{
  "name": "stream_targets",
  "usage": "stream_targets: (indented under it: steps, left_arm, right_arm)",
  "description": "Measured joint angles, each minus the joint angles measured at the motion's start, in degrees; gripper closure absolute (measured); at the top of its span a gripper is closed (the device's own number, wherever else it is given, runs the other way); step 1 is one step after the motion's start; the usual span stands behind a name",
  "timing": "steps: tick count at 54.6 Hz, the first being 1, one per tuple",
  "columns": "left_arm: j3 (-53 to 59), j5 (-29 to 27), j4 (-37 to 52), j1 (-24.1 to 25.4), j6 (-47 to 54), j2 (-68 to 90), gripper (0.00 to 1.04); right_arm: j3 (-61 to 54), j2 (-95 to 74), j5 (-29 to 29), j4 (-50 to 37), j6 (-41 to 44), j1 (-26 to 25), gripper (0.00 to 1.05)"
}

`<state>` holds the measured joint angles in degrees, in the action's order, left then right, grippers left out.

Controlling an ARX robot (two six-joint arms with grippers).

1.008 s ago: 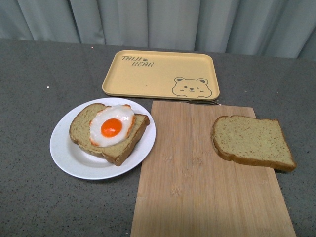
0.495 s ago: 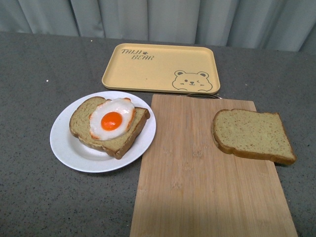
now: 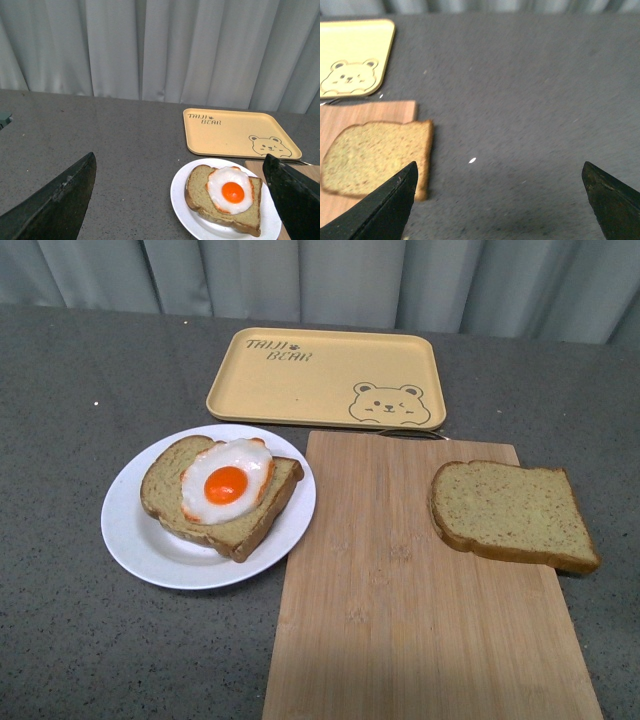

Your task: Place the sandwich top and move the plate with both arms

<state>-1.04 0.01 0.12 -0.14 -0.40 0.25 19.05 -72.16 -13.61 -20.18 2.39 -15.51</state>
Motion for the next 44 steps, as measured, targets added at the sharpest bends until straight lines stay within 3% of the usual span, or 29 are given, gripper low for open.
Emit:
stream_targets:
  steps: [19, 28, 44]
  left_arm:
    - [0.0, 0.0, 0.0, 0.0, 0.0, 0.0, 0.07]
    - [0.0, 0.0, 0.0, 0.0, 0.0, 0.0, 0.07]
    - [0.0, 0.0, 0.0, 0.0, 0.0, 0.0, 0.07]
  right_arm:
    - [17.4, -30.5, -19.5, 9.1, -3.1, -0.6, 0.09]
    - [23.6, -38.5, -22.7, 13.7, -2.6, -0.6, 0.09]
    - [29.1, -47.0, -26.5, 10.7, -9.7, 3.5, 0.10]
